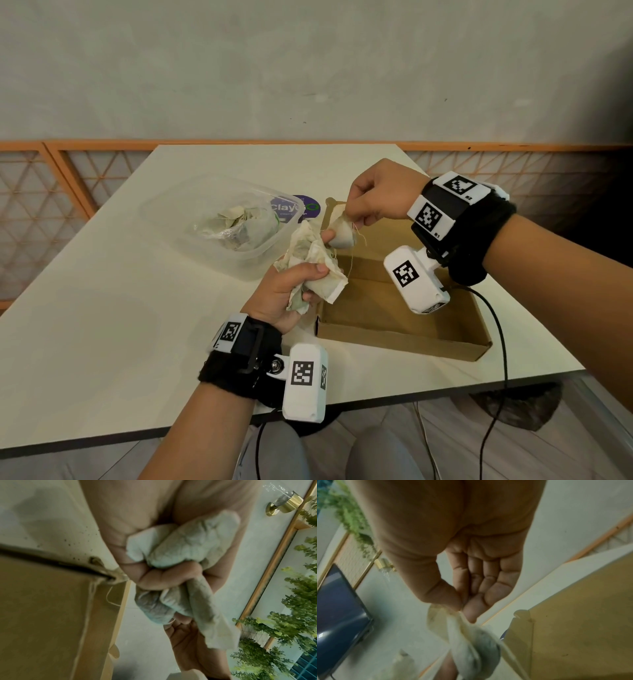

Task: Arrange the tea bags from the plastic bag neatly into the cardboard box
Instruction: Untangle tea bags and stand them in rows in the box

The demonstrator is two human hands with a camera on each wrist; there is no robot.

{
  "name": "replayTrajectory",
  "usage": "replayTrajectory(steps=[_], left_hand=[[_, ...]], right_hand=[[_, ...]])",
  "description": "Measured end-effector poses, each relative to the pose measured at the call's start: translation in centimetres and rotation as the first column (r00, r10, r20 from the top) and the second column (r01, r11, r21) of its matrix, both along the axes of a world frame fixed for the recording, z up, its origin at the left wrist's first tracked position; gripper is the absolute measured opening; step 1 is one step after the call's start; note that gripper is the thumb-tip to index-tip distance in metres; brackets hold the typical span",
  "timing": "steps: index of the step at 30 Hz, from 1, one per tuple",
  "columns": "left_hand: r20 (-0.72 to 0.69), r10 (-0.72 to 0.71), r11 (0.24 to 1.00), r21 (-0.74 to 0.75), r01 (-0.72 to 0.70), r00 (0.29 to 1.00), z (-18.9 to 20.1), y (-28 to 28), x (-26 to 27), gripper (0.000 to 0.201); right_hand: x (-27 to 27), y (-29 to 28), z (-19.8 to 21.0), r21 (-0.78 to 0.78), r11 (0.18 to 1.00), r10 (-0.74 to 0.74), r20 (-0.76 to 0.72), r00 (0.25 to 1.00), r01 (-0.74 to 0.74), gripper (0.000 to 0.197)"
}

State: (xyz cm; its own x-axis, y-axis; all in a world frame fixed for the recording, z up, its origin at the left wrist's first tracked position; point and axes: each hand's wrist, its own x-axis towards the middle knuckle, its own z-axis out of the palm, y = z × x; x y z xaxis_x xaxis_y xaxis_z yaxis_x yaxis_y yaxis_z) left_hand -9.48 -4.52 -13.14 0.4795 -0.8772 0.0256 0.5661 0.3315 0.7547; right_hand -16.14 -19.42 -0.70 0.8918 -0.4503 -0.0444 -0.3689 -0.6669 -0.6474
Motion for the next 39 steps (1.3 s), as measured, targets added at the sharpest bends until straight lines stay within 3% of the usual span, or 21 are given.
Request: replayTrajectory(steps=[3,12,14,16,20,27,31,39], left_hand=[[-0.017,0.017,1.000,-0.015,-0.017,1.000,0.01,0.03,0.03,0.054],[0.048,0.003,1.000,0.005,-0.003,0.999,-0.09,-0.03,-0.04,0.041],[0.039,0.006,1.000,0.001,-0.006,0.999,-0.07,-0.04,-0.01,0.041],[0.031,0.010,1.000,0.000,-0.010,0.999,-0.07,-0.07,0.02,0.041],[0.031,0.014,1.000,0.005,-0.014,0.999,-0.07,-0.14,0.02,0.042],[-0.097,0.076,0.997,0.022,-0.075,0.992,-0.16,0.11,0.19,0.032],[-0.103,0.067,0.998,-0.002,-0.068,0.992,0.02,0.16,0.07,0.051],[-0.037,0.010,0.998,-0.057,-0.012,0.999,0.02,0.23,0.02,0.062]], right_hand=[[0.27,-0.15,-0.09,0.107,0.994,-0.017,0.022,1.000,0.015,0.009],[0.47,-0.59,-0.24,0.187,0.982,0.007,-0.094,0.996,0.011,0.005],[0.57,-0.92,-0.32,0.210,0.977,-0.011,-0.077,0.997,0.027,0.023],[0.48,-1.00,-0.33,0.195,0.981,0.002,-0.065,0.998,0.011,0.034],[0.31,-0.50,-0.60,0.132,0.990,0.059,-0.018,0.998,-0.057,0.013],[0.51,-0.98,-0.73,0.071,0.994,0.076,0.107,0.991,-0.084,0.018],[0.17,-0.67,-0.85,0.053,0.986,0.152,0.075,0.986,-0.156,0.017],[0.27,-0.65,-0.83,-0.061,0.979,0.196,0.017,0.980,-0.195,0.015]])
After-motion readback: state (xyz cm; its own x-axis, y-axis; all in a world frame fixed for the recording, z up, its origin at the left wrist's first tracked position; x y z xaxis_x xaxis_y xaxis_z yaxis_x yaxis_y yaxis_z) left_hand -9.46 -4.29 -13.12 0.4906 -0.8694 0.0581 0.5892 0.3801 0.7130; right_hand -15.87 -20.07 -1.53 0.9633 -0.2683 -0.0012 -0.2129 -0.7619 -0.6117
